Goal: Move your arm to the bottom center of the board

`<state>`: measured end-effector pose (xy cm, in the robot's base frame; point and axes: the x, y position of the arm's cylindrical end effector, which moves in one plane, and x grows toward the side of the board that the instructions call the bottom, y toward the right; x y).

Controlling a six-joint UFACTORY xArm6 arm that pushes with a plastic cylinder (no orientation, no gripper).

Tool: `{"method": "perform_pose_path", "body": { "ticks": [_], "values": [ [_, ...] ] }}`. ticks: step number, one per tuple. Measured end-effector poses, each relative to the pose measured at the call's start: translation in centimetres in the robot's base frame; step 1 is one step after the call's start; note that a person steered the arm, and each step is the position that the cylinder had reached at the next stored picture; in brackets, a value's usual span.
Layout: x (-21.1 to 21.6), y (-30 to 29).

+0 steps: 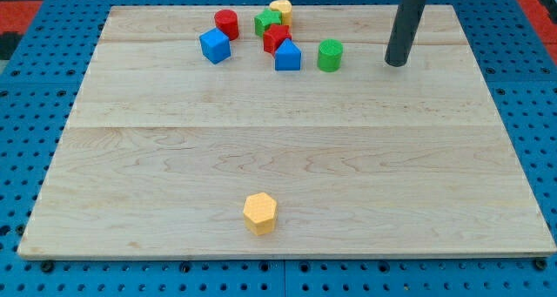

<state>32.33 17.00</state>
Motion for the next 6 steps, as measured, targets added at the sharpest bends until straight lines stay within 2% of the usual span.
{"method": "perform_pose_path", "body": {
  "ticks": [1,3,4,6],
  "values": [
    [3.8,-0.1],
    [26.8,-3.7],
    [29.5,-6.1],
    [25.8,-20.6]
  ]
}}
